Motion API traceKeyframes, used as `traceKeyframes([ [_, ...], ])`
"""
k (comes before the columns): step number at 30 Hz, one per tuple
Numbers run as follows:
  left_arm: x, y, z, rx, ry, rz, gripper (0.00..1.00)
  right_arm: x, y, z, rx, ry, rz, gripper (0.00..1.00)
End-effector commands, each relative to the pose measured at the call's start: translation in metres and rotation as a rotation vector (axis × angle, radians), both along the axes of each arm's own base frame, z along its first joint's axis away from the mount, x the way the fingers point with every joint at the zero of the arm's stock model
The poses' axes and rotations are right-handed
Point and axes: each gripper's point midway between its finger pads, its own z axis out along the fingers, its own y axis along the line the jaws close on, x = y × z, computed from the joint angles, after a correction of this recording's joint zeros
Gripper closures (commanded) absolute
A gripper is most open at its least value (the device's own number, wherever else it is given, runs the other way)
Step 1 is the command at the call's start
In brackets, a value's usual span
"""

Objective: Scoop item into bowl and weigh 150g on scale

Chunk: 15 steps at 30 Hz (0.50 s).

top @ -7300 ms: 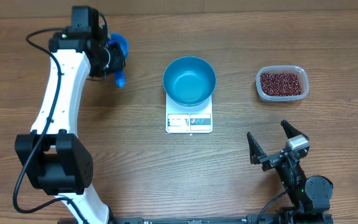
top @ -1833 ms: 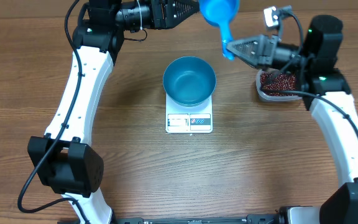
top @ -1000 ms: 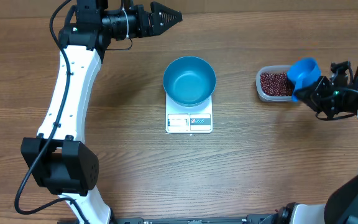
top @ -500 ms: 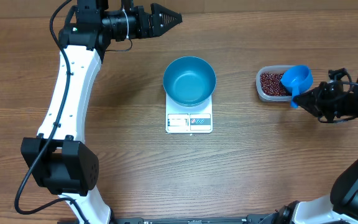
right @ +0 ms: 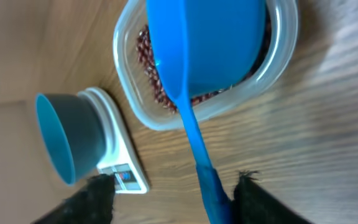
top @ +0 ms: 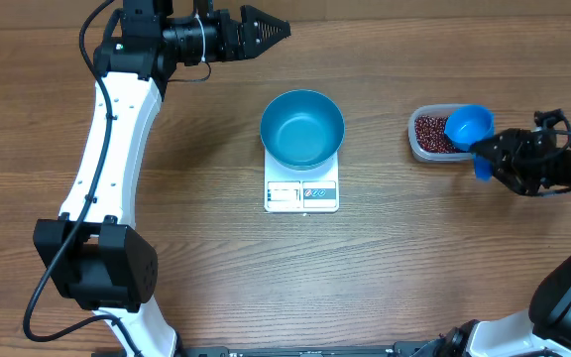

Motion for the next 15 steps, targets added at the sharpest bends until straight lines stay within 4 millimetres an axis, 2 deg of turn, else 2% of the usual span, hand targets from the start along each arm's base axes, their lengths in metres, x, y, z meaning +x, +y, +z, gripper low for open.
traceKeyframes([
  [1,-0.006,0.000,0.018,0.008,-0.062,-0.006,0.01,0.002,-0.016,-0.004,-0.040,0.023,-0.059,0.27],
  [5,-0.006,0.000,0.018,0.009,-0.062,-0.006,0.00,0.003,-0.029,0.001,-0.050,0.021,-0.103,0.16],
  [9,-0.006,0.000,0.018,0.009,-0.062,-0.006,0.00,-0.003,-0.033,0.011,-0.036,0.063,-0.130,0.13],
  [12,-0.006,0.000,0.018,0.009,-0.062,-0.006,0.01,-0.014,-0.043,0.012,-0.100,0.137,-0.149,0.12],
  [15,-0.006,0.000,0.018,0.009,-0.063,-0.005,0.00,-0.015,-0.048,0.013,-0.132,0.144,-0.156,0.11],
])
